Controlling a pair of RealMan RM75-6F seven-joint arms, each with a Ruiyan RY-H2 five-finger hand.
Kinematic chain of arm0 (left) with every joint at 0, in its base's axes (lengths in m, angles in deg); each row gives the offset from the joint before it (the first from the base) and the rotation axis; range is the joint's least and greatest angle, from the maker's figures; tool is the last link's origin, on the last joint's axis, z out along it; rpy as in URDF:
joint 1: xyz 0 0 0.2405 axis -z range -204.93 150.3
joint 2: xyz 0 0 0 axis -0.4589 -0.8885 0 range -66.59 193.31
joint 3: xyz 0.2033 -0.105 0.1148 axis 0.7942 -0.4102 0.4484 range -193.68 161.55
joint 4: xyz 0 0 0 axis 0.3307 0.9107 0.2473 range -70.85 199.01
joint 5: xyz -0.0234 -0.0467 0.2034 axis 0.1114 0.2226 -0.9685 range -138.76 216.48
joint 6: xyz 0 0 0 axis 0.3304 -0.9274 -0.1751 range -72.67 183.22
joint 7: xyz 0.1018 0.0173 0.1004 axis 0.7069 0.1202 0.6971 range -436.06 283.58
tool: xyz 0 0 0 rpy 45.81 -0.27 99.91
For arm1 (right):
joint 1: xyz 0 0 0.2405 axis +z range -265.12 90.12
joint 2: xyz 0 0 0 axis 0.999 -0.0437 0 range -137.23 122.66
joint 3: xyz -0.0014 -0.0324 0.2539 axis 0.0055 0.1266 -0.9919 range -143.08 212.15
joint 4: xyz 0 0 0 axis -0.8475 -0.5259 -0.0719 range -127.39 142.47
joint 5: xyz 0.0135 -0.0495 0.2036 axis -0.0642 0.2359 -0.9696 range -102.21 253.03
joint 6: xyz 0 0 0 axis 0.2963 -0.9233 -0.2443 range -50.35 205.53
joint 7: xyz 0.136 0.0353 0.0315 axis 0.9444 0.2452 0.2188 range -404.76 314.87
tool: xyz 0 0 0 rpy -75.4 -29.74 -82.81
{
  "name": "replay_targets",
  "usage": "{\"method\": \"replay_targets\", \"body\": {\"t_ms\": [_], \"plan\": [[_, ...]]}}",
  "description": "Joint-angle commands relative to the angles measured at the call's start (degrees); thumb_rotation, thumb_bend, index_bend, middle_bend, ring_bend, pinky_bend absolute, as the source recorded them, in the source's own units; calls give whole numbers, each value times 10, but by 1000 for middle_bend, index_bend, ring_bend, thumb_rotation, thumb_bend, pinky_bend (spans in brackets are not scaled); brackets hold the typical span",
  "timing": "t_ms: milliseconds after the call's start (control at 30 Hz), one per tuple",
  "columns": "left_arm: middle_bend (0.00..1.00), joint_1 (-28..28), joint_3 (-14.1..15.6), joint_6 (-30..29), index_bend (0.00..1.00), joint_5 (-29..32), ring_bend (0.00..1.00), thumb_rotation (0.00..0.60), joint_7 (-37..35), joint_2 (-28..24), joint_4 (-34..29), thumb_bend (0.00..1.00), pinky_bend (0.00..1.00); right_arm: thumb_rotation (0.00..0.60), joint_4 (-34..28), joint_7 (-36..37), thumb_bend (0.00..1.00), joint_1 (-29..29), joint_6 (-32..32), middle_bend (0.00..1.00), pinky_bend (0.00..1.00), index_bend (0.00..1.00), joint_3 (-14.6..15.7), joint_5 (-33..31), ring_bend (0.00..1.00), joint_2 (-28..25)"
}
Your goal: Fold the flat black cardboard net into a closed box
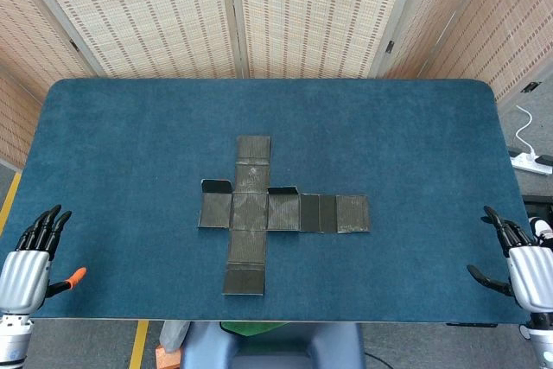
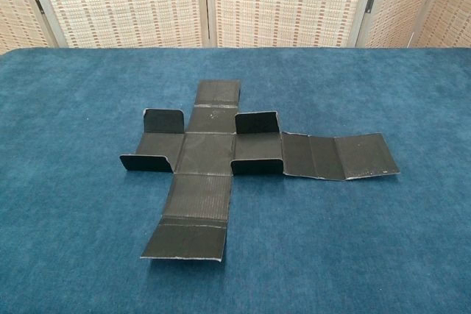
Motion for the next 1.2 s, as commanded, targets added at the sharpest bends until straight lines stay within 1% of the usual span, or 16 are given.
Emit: {"method": "replay_targets", "body": {"t_ms": [33,200,233,333,500,533,567,667,767,867,900,1000,1067,1167,1200], "plan": [[0,8,-6,14,22,10,0,600,11,0,-9,190,172,600,-9,-4,130,7,-13,212,478,37,-10,-2,204,2],[0,10,-8,27,22,19,0,600,24,-3,-19,191,171,600,-21,-9,130,17,-37,214,478,38,-20,-2,208,4],[0,10,-8,28,22,20,0,600,25,-4,-21,190,171,600,-23,-12,130,18,-39,214,480,37,-21,-1,218,4],[0,8,-5,31,23,22,0,600,21,-9,-26,190,171,600,-33,-18,129,18,-43,218,517,37,-24,1,292,4],[0,5,-4,31,22,22,0,600,9,-11,-22,190,171,600,-63,-36,129,21,-47,233,649,37,-33,4,409,3],[0,5,-3,31,23,21,0,600,7,-11,-21,190,171,600,-72,-42,129,22,-51,233,691,37,-34,3,446,2],[0,4,-3,31,23,20,0,600,4,-11,-19,189,171,600,-82,-50,129,24,-56,230,752,37,-35,1,506,1],[0,3,-3,31,23,20,0,600,-7,-10,-12,190,171,600,-124,-89,117,38,-89,192,866,36,-38,-11,641,-4],[0,3,-3,31,22,16,0,600,-19,-9,-5,190,171,600,-171,-142,110,65,-148,117,928,7,-43,-38,717,-4],[0,2,0,31,22,11,0,600,-31,-6,5,191,171,600,-214,-198,105,100,-215,50,942,0,-58,-99,731,5],[0,2,2,32,23,10,0,600,-36,-5,9,191,171,600,-225,-219,102,116,-239,41,944,0,-68,-129,731,15],[0,1,5,35,23,9,0,600,-48,-2,20,190,171,600,-238,-259,90,158,-293,14,946,0,-93,-209,731,45],[0,1,6,38,22,9,0,600,-56,-2,27,190,171,600,-236,-296,88,191,-320,2,946,0,-111,-269,731,67],[0,1,7,39,22,7,0,600,-65,0,35,191,170,600,-230,-359,87,236,-338,0,946,0,-128,-354,729,97],[0,1,7,39,22,7,0,600,-69,1,38,191,169,600,-226,-389,87,257,-340,0,946,0,-134,-393,728,110]]}}
